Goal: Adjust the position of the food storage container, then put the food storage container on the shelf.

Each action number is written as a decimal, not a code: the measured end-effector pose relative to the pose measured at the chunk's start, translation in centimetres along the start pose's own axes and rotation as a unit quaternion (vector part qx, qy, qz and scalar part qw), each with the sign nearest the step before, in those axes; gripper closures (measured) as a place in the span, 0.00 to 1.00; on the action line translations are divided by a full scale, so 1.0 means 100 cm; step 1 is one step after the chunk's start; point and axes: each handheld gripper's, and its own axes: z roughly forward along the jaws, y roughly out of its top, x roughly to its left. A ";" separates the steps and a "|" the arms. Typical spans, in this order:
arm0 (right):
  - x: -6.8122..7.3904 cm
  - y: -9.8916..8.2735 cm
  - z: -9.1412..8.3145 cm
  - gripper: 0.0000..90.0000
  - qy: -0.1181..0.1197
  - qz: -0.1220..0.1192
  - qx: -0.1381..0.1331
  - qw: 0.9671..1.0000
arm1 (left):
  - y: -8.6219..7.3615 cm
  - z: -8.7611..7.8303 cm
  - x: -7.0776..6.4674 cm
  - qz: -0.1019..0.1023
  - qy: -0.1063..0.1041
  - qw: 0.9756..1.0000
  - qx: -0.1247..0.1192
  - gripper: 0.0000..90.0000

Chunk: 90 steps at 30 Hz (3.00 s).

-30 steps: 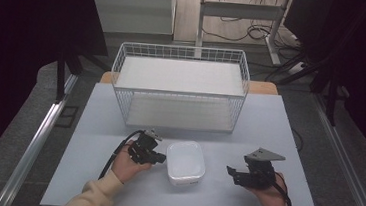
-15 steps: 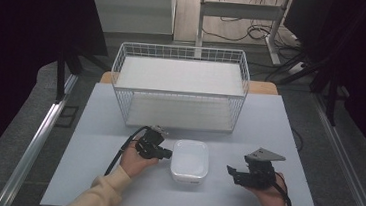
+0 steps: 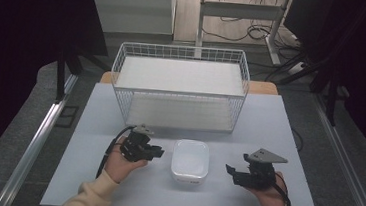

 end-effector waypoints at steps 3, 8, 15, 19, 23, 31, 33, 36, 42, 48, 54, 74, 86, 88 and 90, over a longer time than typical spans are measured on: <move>0.001 0.000 0.001 0.24 0.004 0.002 -0.005 1.000 | -0.005 -0.008 0.003 -0.012 0.007 1.000 -0.014 0.54; 0.000 0.000 0.000 0.24 0.022 0.026 -0.015 0.999 | -0.016 -0.023 0.011 -0.047 0.009 0.998 -0.035 0.39; 0.001 0.000 0.000 0.24 0.027 0.033 -0.019 0.999 | -0.027 -0.028 0.026 -0.092 0.011 0.995 -0.040 0.33; 0.001 0.004 -0.002 0.25 0.040 0.044 -0.022 0.998 | -0.027 -0.031 0.024 -0.093 0.016 0.994 -0.046 0.32; 0.001 0.007 -0.002 0.25 0.047 0.049 -0.021 0.997 | -0.023 -0.034 0.019 -0.083 0.020 0.995 -0.051 0.31; 0.001 0.016 -0.002 0.23 0.080 0.088 -0.004 0.993 | -0.014 -0.027 0.015 -0.107 -0.015 0.993 -0.053 0.30; 0.003 0.021 -0.002 0.23 0.085 0.094 -0.001 0.992 | -0.010 -0.027 0.013 -0.115 -0.030 0.991 -0.057 0.30; 0.007 0.034 0.002 0.24 0.092 0.105 0.004 0.990 | -0.004 -0.025 0.011 -0.125 -0.051 0.989 -0.060 0.28; 0.011 0.050 0.016 0.26 0.118 0.119 0.014 0.986 | 0.005 -0.016 0.011 -0.140 -0.058 0.987 -0.052 0.29; 0.014 0.058 0.032 0.29 0.148 0.155 0.017 0.977 | 0.007 -0.005 0.013 -0.157 -0.070 0.984 -0.047 0.30; 0.018 0.051 0.040 0.32 0.166 0.180 0.032 0.969 | 0.007 0.011 0.014 -0.183 -0.112 0.976 -0.036 0.33; 0.019 0.030 0.056 0.48 0.176 0.212 0.058 0.960 | 0.006 0.046 0.007 -0.198 -0.146 0.969 -0.007 0.51; 0.013 0.022 0.049 0.75 0.212 0.255 0.054 0.942 | 0.004 0.037 -0.001 -0.194 -0.145 0.970 -0.015 0.73; 0.013 0.022 0.046 0.78 0.213 0.260 0.048 0.941 | 0.002 0.035 0.000 -0.200 -0.155 0.967 -0.022 0.77; 0.013 0.023 0.043 0.80 0.215 0.265 0.044 0.939 | 0.001 0.033 0.000 -0.204 -0.158 0.966 -0.028 0.79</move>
